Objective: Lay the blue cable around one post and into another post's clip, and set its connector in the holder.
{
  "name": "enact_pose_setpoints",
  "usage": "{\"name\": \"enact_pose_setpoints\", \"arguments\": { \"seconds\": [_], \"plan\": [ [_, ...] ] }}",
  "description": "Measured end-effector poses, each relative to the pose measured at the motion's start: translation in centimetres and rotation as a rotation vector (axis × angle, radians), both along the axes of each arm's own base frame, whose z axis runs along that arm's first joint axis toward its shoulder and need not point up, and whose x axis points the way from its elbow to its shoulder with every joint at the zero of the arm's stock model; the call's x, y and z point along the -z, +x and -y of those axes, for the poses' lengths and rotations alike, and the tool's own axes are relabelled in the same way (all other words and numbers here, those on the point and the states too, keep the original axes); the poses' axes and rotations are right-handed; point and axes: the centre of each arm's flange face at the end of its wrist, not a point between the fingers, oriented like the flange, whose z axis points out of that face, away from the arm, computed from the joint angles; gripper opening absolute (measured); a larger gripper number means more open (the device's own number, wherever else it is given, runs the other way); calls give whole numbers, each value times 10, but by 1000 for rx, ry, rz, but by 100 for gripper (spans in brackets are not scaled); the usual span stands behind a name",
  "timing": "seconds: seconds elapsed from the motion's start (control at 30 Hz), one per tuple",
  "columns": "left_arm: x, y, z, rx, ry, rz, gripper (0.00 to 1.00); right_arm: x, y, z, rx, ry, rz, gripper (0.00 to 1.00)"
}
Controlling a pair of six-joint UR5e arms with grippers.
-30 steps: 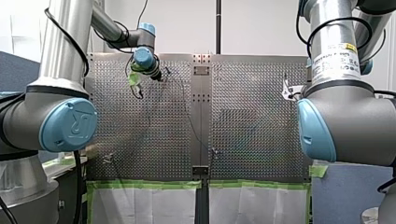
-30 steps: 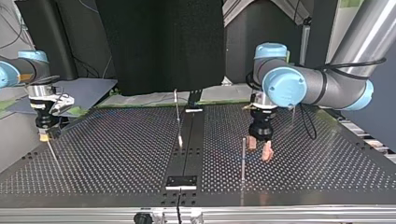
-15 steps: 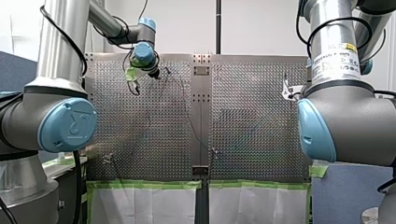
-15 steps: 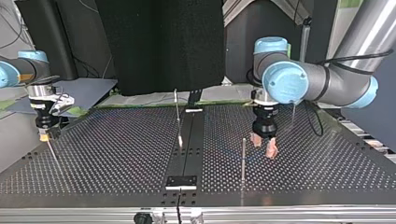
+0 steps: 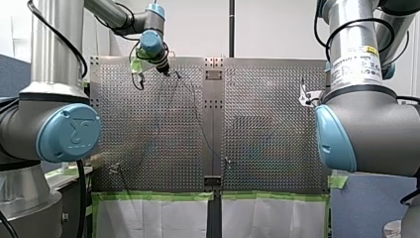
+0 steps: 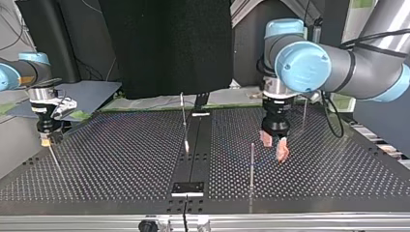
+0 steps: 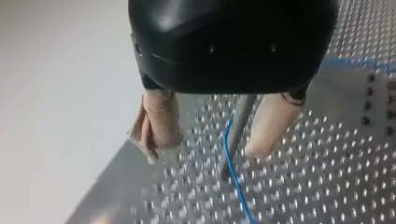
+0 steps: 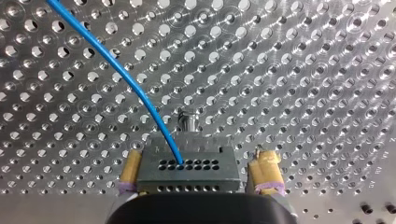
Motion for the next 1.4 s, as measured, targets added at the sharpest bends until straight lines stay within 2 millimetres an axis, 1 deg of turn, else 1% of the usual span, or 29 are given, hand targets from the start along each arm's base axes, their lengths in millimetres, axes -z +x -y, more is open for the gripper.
{"name": "enact_pose_setpoints", "arguments": {
  "seconds": [0.27,0.37,0.53,0.97,1.4],
  "plan": [
    [-30,-42,13,119,75,-3,100,0,0,0,0,0,0,94],
    [-35,-53,18,161,107,-16,100,0,0,0,0,0,0,94],
    [-33,-65,23,201,168,-55,100,0,0,0,0,0,0,94],
    [-24,-79,18,225,316,-166,100,0,0,0,0,0,0,94],
    [-26,-80,18,226,327,-171,100,0,0,0,0,0,0,94]
  ]
}}
